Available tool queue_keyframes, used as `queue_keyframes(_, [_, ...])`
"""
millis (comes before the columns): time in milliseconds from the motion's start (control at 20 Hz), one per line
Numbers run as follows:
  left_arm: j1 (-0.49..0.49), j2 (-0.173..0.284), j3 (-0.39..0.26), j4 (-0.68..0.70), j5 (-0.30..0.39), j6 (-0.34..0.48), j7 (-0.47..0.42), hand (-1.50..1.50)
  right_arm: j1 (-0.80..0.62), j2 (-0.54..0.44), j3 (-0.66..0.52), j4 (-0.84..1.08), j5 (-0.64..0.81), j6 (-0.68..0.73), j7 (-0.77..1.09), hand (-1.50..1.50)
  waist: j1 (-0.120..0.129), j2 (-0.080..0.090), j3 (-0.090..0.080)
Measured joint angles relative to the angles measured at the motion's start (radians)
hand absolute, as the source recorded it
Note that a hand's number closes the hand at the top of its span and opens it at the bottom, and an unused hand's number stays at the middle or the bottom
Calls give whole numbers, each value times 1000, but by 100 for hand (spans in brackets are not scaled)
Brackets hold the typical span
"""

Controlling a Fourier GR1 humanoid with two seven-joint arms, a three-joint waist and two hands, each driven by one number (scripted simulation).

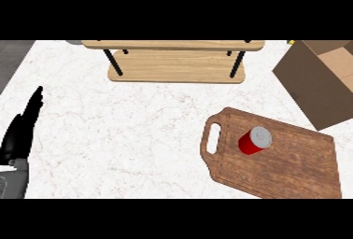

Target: Pick the squash from the cutting board and place it in the cardboard box

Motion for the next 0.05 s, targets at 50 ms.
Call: queue_keyframes(50, [3, -1, 1, 3, 1, 0, -7, 0, 18, -6, 2, 0, 2, 15, -9, -150, 0, 0, 0])
